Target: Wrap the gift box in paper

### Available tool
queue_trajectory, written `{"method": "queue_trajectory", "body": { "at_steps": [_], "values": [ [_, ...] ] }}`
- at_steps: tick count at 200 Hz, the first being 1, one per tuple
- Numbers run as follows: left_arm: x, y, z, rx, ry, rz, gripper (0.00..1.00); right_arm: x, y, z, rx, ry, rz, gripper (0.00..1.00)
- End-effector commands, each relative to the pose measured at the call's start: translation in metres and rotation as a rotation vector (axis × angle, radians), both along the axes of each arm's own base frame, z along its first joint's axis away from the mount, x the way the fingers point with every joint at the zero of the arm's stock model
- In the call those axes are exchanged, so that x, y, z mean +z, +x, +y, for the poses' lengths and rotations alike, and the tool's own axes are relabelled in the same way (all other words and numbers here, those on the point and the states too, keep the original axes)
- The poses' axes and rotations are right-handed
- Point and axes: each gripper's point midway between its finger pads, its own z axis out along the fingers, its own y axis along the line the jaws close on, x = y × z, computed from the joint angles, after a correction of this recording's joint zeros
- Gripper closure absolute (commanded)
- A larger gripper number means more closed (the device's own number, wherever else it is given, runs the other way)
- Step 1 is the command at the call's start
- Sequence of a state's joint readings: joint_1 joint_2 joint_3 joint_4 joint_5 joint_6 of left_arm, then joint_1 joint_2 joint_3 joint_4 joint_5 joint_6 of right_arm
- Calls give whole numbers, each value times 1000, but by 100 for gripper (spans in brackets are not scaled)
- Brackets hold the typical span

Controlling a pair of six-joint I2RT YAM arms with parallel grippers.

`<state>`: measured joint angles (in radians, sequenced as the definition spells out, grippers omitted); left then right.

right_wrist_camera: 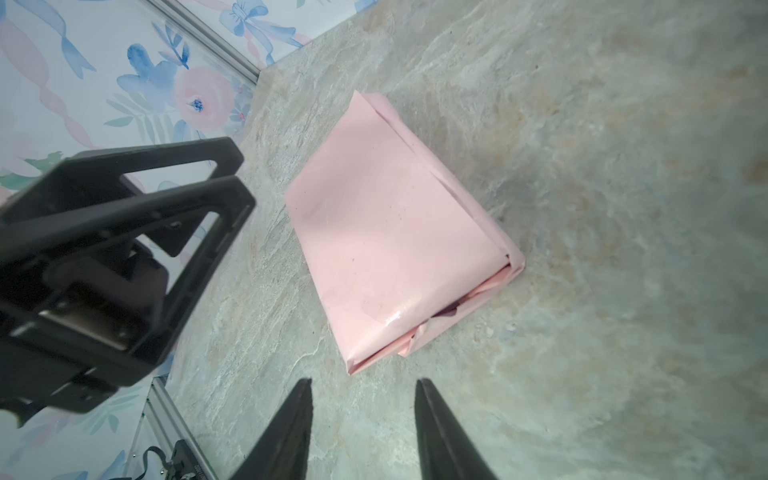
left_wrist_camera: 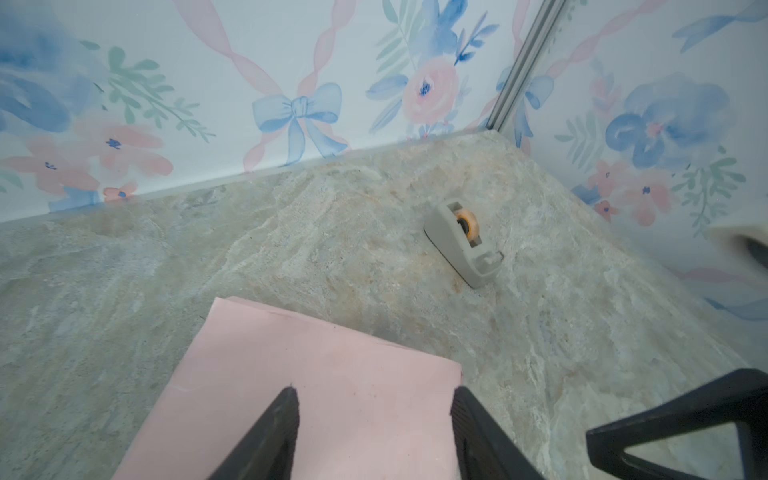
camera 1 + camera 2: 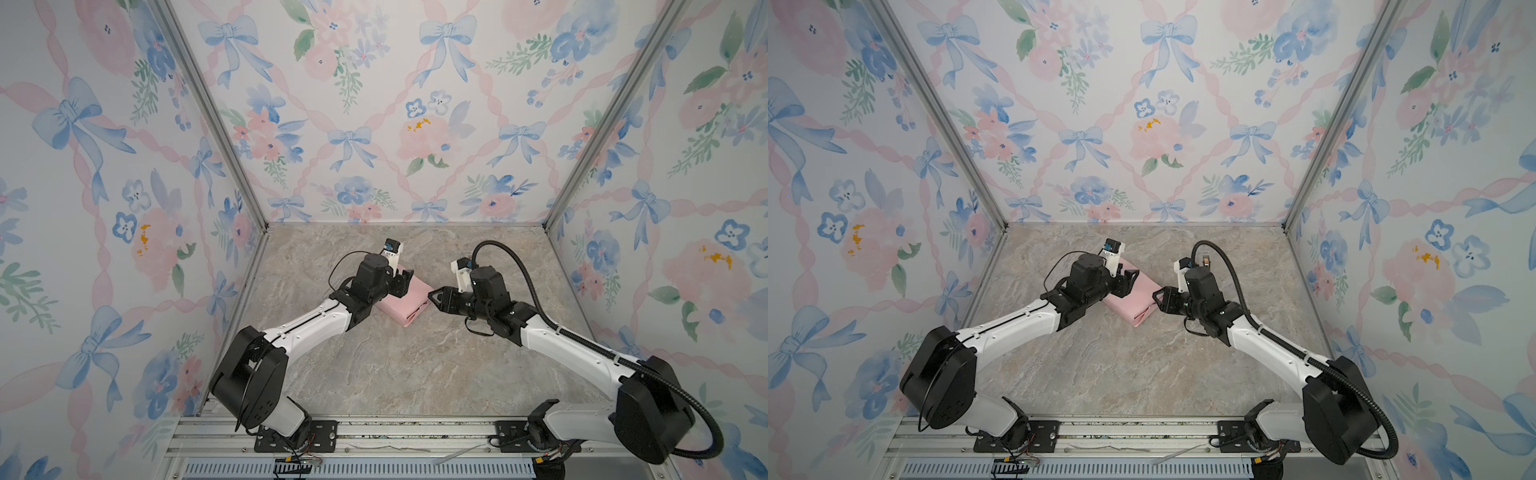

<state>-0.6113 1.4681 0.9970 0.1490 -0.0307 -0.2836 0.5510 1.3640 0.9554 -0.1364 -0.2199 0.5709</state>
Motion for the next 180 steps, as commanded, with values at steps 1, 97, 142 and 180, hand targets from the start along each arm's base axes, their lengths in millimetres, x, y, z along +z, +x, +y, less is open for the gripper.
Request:
{"method": "queue_trajectory", "body": {
  "at_steps": [1,97,142,180],
  "values": [
    [-33,-15,29,90,15,185,33,-32,7,-20,88,-215,101,51],
    [-82,-44,83,181,-132,414,27,-89,30,21,256,-124,333,47],
    [-90,-41,95,209,-157,448,27,-87,-28,48,291,-50,367,47],
    [-92,-43,97,203,-175,468,27,-67,-41,24,191,-98,332,45]
  ]
}}
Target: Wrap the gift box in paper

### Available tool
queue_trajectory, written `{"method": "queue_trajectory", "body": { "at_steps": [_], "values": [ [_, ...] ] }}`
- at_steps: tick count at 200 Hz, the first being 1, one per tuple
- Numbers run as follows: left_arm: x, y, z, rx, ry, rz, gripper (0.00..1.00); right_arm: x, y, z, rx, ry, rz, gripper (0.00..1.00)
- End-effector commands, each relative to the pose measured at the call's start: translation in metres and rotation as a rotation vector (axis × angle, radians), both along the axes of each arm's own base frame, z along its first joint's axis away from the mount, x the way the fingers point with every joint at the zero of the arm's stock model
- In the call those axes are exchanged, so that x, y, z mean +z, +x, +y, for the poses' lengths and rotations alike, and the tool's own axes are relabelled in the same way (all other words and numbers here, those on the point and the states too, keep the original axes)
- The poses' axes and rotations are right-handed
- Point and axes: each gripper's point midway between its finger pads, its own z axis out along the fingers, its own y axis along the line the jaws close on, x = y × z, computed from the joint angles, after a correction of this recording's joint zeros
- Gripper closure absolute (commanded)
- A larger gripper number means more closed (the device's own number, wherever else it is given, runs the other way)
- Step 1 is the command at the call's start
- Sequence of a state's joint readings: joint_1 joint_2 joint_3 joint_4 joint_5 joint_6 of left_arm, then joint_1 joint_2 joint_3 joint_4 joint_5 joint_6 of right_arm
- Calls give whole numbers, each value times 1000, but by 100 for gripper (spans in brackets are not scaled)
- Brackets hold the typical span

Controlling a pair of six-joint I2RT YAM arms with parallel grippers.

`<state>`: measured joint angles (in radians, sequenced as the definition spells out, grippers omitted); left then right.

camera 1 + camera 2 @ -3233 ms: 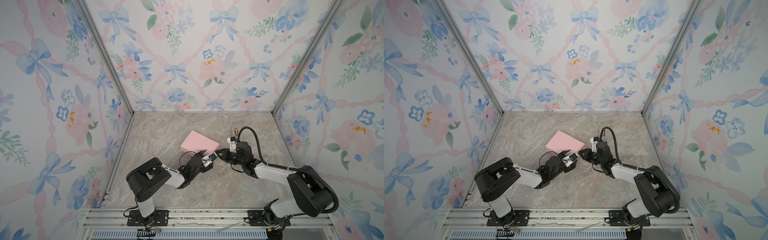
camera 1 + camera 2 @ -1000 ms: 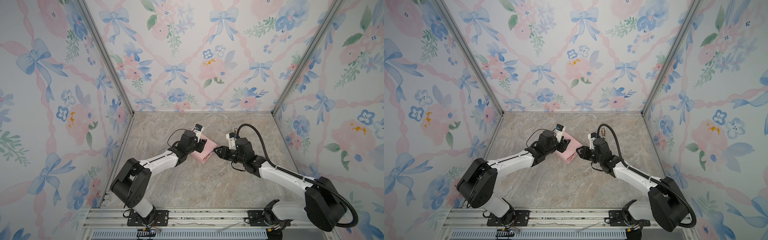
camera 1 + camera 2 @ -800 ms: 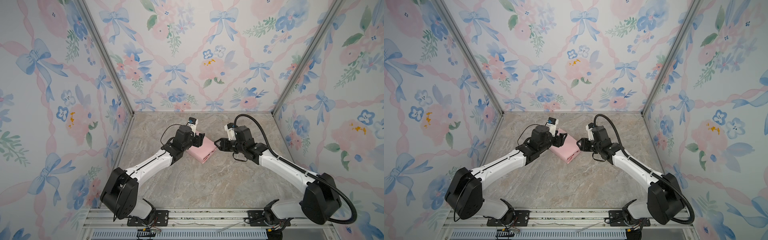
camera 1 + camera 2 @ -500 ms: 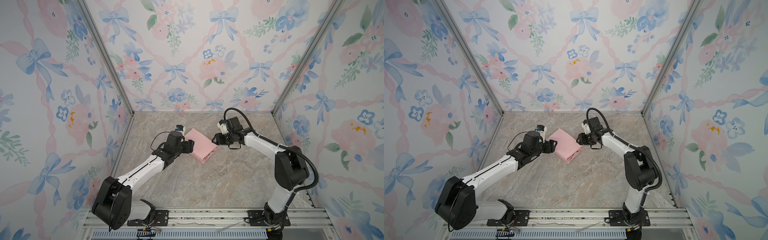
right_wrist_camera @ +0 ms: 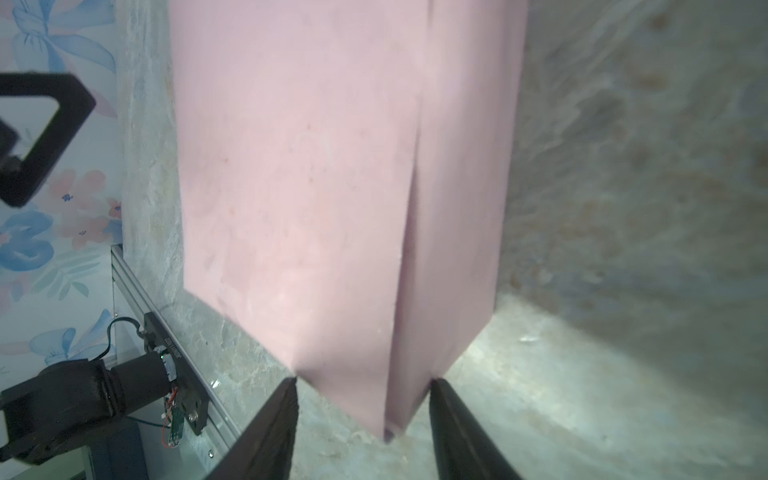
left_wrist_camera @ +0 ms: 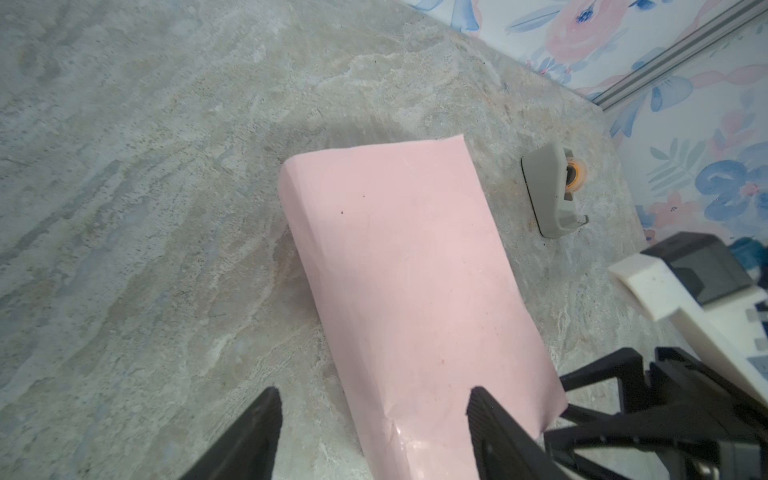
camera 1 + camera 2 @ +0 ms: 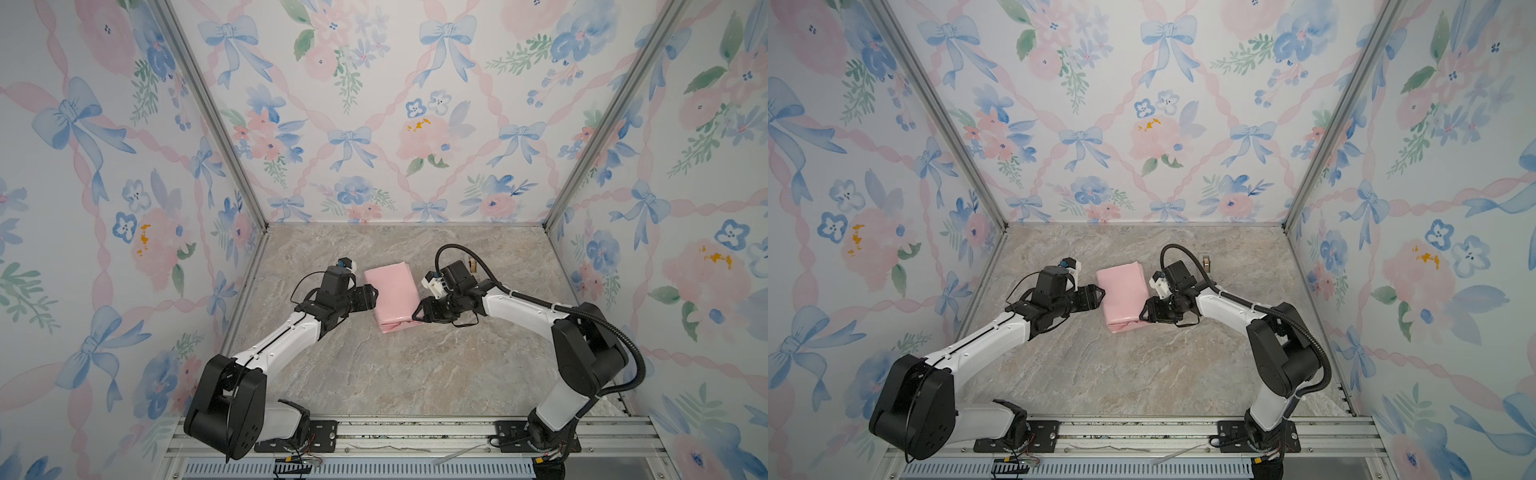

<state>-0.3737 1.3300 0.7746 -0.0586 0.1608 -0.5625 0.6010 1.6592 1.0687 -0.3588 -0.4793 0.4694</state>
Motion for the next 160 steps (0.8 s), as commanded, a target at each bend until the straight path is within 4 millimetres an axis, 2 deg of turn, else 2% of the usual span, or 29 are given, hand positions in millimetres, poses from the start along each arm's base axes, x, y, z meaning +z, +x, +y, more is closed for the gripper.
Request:
{"method": "queue_trajectory", "body": {
  "at_steps": [1,16,28,30,33,46,51,57,108,134,160],
  "values": [
    [-6,-7,0,-10,-29,34,27,24,7,-21,-104,-24,-51,45],
    [-10,-9,1,-8,-41,49,26,27,13,-38,-147,-69,-47,43],
    [-8,-7,-2,-21,-86,54,26,26,18,-41,-147,-86,-34,43],
    [-17,-12,-1,-23,-90,77,26,25,19,-40,-145,-88,-32,43],
    [-20,-13,-1,-23,-103,89,26,26,21,-40,-143,-90,-28,43],
    [-25,-14,-3,-25,-151,111,28,24,29,-32,-125,-86,-15,43],
    [-27,-14,-4,-26,-161,115,29,30,33,-28,-117,-70,-23,42],
    [-29,-13,-5,-26,-168,118,29,20,38,-23,-113,-74,3,42],
    [-44,-9,-19,-55,-240,164,32,6,71,3,-83,-60,40,41],
    [-46,-7,-27,-70,-253,167,33,-2,73,13,-73,-40,70,40],
    [-48,-7,-41,-101,-248,172,33,2,68,26,-60,23,90,39]
  ]
}}
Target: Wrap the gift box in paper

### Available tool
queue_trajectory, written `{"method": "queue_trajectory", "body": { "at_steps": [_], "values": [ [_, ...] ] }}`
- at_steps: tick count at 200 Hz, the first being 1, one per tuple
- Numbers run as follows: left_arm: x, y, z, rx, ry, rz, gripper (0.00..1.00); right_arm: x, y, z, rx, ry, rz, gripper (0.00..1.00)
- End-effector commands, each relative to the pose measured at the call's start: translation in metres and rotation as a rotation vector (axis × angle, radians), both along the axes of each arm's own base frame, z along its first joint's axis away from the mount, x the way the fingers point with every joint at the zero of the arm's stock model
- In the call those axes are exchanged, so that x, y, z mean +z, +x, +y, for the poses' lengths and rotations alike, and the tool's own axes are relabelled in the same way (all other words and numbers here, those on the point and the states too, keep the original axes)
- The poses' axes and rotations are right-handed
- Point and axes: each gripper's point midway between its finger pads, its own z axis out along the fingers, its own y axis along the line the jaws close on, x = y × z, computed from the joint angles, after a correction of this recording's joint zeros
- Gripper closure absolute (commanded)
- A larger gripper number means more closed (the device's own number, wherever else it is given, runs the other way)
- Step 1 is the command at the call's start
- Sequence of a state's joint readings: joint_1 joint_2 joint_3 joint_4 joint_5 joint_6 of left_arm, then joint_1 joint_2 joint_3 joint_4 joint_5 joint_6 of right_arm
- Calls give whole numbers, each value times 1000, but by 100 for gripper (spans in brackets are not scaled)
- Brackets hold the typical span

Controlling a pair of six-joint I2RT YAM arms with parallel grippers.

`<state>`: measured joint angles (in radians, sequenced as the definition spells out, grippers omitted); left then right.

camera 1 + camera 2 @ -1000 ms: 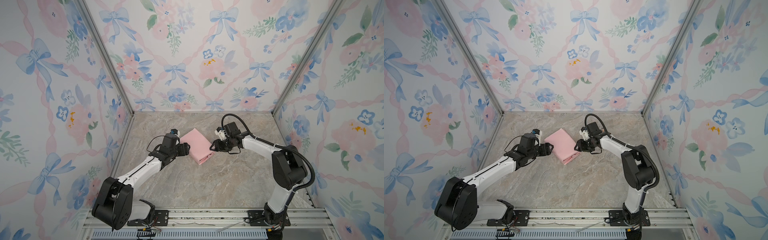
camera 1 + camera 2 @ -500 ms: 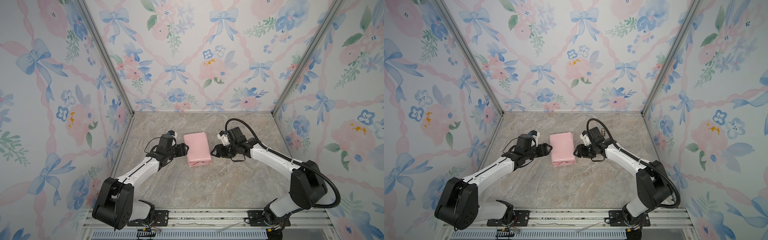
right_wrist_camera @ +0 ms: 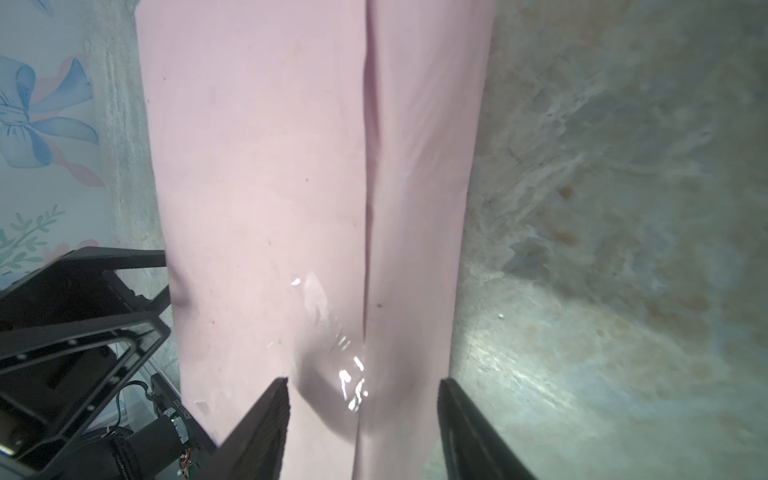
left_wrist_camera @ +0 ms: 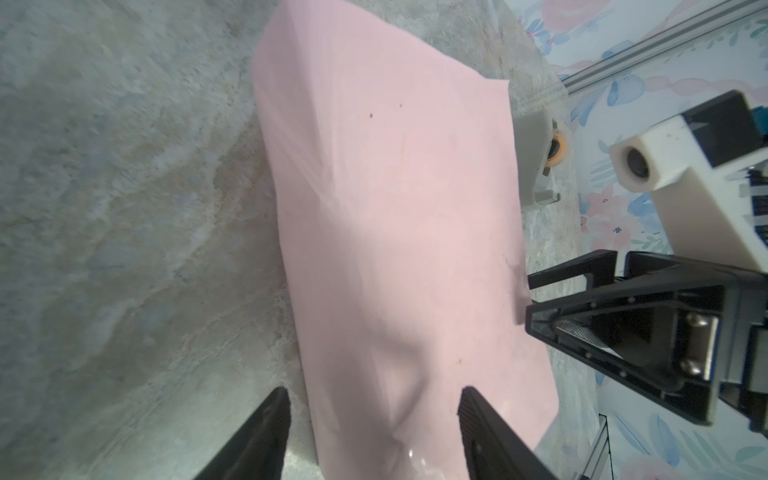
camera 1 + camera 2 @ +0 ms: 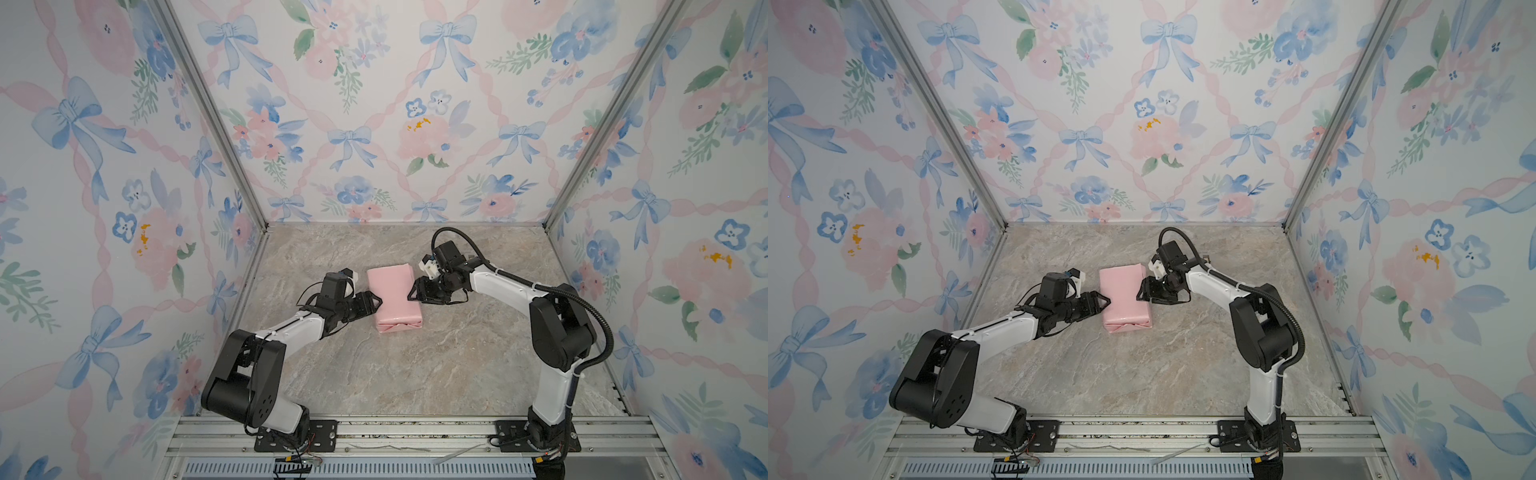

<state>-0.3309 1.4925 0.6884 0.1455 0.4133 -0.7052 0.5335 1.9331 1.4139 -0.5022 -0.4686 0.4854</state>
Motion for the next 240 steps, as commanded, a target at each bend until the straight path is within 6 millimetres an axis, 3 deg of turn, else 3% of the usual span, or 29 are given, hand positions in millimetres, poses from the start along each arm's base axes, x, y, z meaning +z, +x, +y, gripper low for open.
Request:
{"method": "queue_trajectory", "body": {
  "at_steps": [1,28,35,72,103,152,184,217,240],
  "values": [
    [2,1,-17,-41,-29,-6,33,10,-5,16,23,73,21,39],
    [-2,-2,-27,-74,4,-7,30,16,-12,7,-2,71,16,38],
    [9,5,-31,-82,13,-37,28,18,-12,2,-16,66,12,38],
    [13,4,-15,-52,97,-62,19,17,-17,-37,-99,-31,10,34],
    [15,5,-7,-32,111,-75,19,23,-16,-20,-55,-10,7,34],
    [6,10,-11,-48,130,-61,28,5,-6,-4,-27,-34,36,37],
    [8,13,-31,-98,131,-73,35,2,-4,6,-21,-8,38,49],
    [6,11,-47,-131,158,-80,38,-1,-9,-2,-41,-32,40,75],
    [9,8,-55,-153,179,-90,34,3,-15,-12,-62,-49,31,77]
  ]
}}
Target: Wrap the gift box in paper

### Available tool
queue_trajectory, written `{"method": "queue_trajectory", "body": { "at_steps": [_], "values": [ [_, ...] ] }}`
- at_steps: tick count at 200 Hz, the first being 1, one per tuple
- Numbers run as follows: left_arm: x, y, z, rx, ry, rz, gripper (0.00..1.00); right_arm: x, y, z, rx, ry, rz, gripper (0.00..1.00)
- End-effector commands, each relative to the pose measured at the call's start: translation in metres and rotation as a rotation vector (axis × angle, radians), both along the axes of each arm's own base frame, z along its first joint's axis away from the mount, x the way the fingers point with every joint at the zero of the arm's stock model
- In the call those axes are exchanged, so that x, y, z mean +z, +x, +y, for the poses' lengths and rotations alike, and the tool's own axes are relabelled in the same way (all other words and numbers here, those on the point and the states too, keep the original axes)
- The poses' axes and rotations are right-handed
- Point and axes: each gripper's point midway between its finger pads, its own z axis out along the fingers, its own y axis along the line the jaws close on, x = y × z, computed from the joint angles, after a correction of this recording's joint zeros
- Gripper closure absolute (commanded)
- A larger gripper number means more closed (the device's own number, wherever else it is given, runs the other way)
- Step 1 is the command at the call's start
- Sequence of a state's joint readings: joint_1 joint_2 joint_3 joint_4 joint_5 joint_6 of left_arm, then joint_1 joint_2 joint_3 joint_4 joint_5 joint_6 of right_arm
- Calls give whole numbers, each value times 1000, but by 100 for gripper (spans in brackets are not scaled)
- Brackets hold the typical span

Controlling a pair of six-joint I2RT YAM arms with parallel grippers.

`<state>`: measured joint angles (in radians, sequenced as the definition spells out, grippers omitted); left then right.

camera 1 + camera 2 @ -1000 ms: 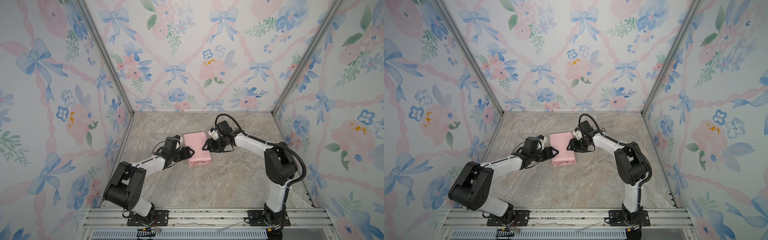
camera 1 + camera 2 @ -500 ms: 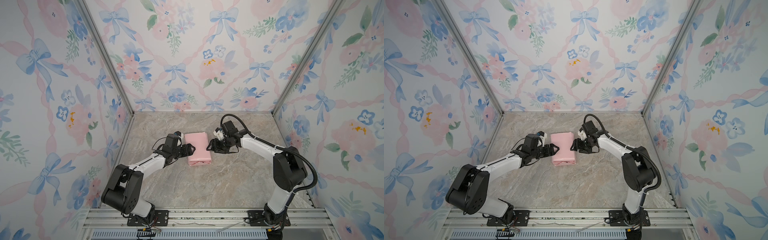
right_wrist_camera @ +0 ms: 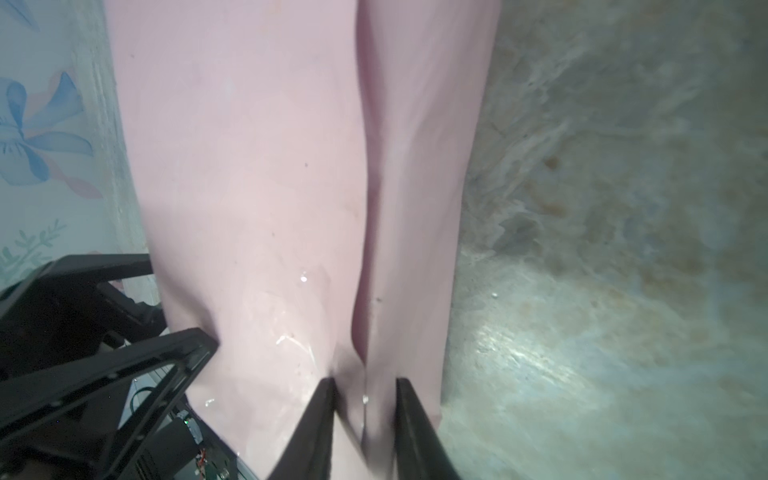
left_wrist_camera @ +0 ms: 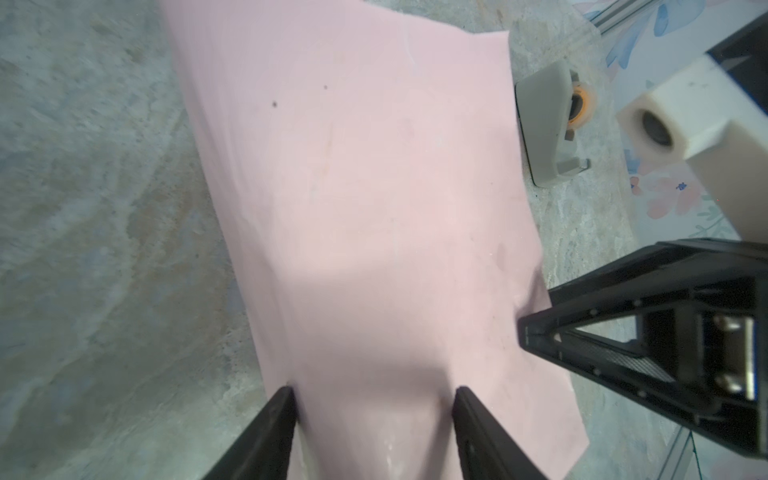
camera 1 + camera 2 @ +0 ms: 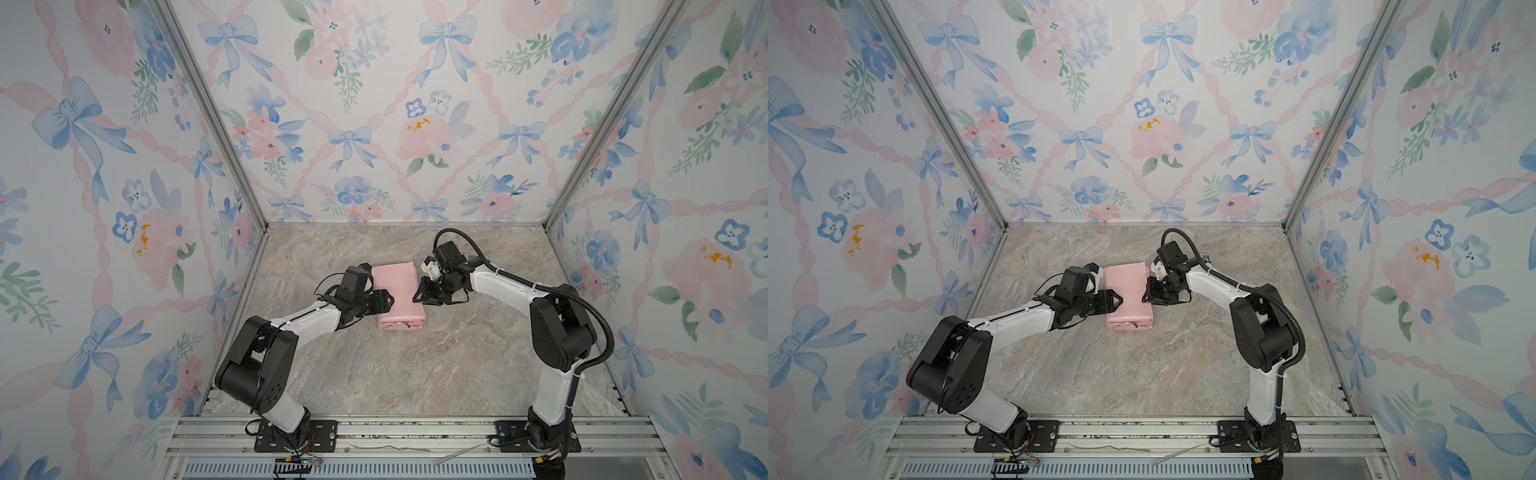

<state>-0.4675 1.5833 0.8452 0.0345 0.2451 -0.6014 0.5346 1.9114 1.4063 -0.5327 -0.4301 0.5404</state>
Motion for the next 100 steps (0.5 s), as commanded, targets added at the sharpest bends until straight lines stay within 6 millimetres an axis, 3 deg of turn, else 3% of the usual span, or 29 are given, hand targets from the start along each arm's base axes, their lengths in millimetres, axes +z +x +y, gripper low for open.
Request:
{"method": "queue_trajectory", "body": {
  "at_steps": [1,11,29,38,70,100],
  "values": [
    [7,-4,-21,-74,4,-20,34,2,-13,-4,-2,-18,3,77],
    [10,-4,-20,-70,9,-25,31,4,-16,-8,-6,-22,2,72],
    [19,0,-7,-32,30,-54,27,13,-18,-17,-25,-35,-20,52],
    [23,2,2,-9,22,-59,25,18,-18,-23,-36,-38,-31,46],
    [26,2,29,42,-11,-49,24,25,-14,-31,-48,-32,-39,40],
    [19,0,25,30,-61,-24,27,16,-5,-21,-27,-17,-15,39]
  ]
}}
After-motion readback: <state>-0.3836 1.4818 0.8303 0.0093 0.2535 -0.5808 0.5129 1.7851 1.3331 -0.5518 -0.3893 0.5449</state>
